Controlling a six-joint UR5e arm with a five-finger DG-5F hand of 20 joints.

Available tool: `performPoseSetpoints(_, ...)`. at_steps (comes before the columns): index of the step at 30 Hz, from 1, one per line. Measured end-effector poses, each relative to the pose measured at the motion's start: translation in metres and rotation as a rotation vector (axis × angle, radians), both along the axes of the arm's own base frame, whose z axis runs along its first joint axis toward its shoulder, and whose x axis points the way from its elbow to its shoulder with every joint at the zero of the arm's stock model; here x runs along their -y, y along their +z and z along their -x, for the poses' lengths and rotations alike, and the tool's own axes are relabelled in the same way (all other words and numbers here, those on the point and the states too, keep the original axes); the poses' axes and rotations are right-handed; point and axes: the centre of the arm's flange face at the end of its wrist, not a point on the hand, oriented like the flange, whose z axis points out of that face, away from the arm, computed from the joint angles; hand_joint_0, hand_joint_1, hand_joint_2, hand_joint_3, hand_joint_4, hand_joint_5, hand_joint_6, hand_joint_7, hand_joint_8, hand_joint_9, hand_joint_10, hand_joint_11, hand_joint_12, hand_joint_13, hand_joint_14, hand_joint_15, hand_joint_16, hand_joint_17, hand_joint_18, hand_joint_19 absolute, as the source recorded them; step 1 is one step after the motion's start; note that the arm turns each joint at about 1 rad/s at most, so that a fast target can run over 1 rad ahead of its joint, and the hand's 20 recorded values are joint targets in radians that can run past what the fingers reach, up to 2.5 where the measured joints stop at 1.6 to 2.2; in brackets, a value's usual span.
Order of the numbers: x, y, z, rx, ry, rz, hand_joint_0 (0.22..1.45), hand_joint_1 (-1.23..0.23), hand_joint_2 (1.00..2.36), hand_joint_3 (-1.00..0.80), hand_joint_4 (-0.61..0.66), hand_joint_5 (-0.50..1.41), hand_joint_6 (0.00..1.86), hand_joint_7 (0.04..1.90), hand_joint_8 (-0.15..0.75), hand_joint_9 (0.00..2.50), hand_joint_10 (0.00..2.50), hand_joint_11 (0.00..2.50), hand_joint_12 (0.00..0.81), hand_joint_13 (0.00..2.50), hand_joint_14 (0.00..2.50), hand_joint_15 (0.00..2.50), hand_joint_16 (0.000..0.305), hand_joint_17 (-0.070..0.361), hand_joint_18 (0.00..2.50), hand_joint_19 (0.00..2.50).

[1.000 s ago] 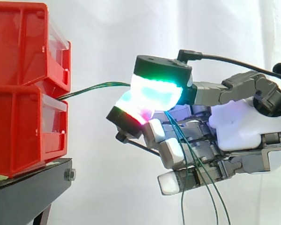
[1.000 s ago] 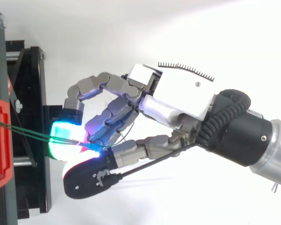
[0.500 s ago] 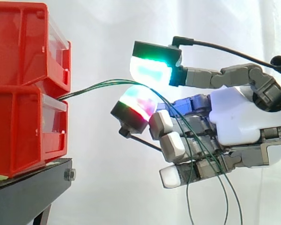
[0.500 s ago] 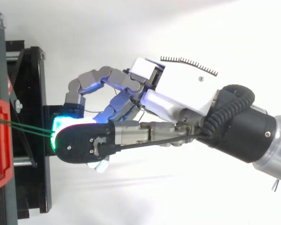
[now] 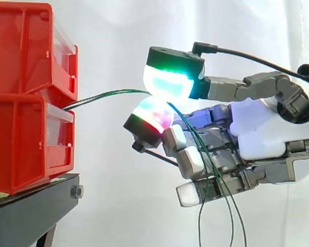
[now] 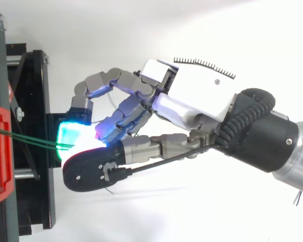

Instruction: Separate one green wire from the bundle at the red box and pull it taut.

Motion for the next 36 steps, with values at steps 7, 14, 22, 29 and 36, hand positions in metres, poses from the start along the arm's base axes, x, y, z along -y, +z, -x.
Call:
performPoseSetpoints(7, 0.003, 0.004, 0.0, 0.002, -0.003, 0.005, 0.53, -0.75, 1.0, -0.5, 0.0, -0.19, 0.93, 1.01, 0.243, 1.08, 0.02, 0.91, 0.361, 1.14, 0.03, 0.73, 0.05, 0.112, 0.91, 0.6)
performPoseSetpoints(14, 0.005, 0.008, 0.001, 0.0, -0.004, 0.017, 0.58, -0.54, 1.0, -0.5, 0.01, -0.19, 0.91, 1.06, 0.243, 1.12, 0.02, 0.91, 0.366, 1.15, 0.03, 0.73, 0.05, 0.113, 0.91, 0.64)
performPoseSetpoints(22, 0.006, 0.01, 0.002, 0.001, -0.005, 0.02, 0.61, -0.72, 1.02, -0.17, 0.03, -0.19, 0.91, 1.13, 0.265, 1.11, 0.02, 0.91, 0.378, 1.16, 0.03, 0.73, 0.053, 0.12, 0.93, 0.62)
performPoseSetpoints(29, 0.007, 0.011, 0.002, -0.001, -0.006, 0.023, 0.6, -0.71, 1.0, -0.48, 0.06, -0.2, 0.92, 1.01, 0.249, 1.09, 0.02, 0.92, 0.363, 1.14, 0.03, 0.75, 0.051, 0.114, 0.91, 0.63)
performPoseSetpoints(36, 0.004, 0.011, 0.003, -0.006, -0.001, 0.024, 0.54, -0.64, 1.0, -0.5, 0.07, -0.19, 0.92, 1.01, 0.26, 1.11, 0.02, 0.92, 0.376, 1.17, 0.03, 0.74, 0.053, 0.119, 0.94, 0.62)
